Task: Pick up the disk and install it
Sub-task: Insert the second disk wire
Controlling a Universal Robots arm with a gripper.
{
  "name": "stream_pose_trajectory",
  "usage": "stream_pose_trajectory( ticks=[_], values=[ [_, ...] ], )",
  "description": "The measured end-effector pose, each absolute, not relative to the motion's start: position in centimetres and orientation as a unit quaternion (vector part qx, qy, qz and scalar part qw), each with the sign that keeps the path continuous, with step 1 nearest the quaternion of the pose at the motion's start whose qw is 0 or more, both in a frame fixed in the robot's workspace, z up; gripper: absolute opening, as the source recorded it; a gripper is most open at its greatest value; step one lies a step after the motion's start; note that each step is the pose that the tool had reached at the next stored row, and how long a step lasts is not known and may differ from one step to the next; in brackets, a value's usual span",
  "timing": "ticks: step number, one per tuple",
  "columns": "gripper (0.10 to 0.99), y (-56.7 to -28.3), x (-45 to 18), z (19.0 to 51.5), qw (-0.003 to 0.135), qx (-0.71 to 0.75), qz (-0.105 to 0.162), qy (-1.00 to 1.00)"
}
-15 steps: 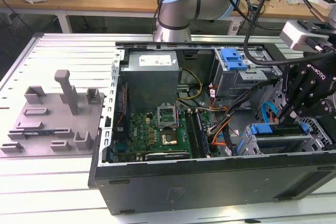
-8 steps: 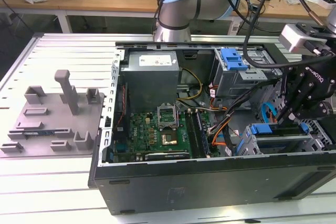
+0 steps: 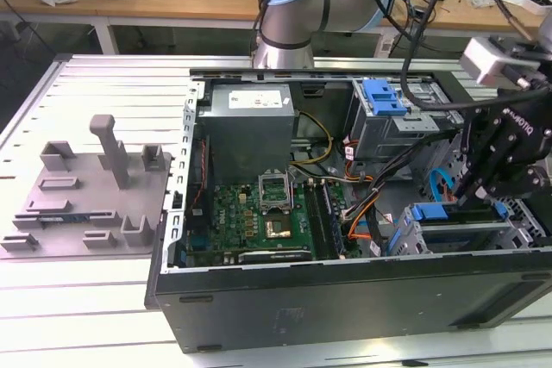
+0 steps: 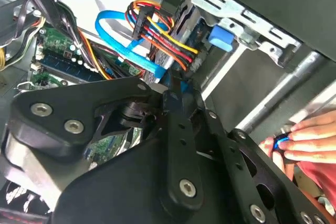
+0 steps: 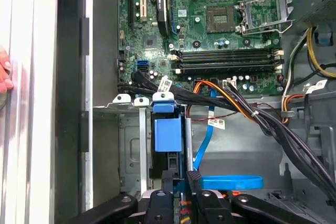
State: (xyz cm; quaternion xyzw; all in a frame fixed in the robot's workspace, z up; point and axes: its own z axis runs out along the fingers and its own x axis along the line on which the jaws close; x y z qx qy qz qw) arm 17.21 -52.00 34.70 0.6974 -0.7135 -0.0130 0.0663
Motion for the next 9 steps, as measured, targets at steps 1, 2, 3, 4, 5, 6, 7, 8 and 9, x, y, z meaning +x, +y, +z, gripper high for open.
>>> stream_pose_trajectory(
  ticks=[1,2,3,4,5,6,7,8,9],
  values=[
    [0.235,-52.0,17.2,35.3,0.066,0.698,-0.013,-0.713],
    [0.235,-52.0,17.2,35.8,0.066,0.698,-0.013,-0.713],
    [0.235,-52.0,17.2,36.2,0.066,0.698,-0.013,-0.713],
    [0.22,-52.0,17.2,36.7,0.066,0.699,-0.013,-0.712],
    [0.22,-52.0,17.2,37.2,0.066,0.699,-0.013,-0.712],
    [0.153,-52.0,17.2,37.8,0.066,0.7,-0.013,-0.711],
    [0.106,-52.0,17.2,38.3,0.066,0.701,-0.013,-0.71],
    [0.106,-52.0,17.2,38.3,0.066,0.701,-0.013,-0.71],
    [0.106,-52.0,17.2,38.3,0.066,0.701,-0.013,-0.71]
  ],
)
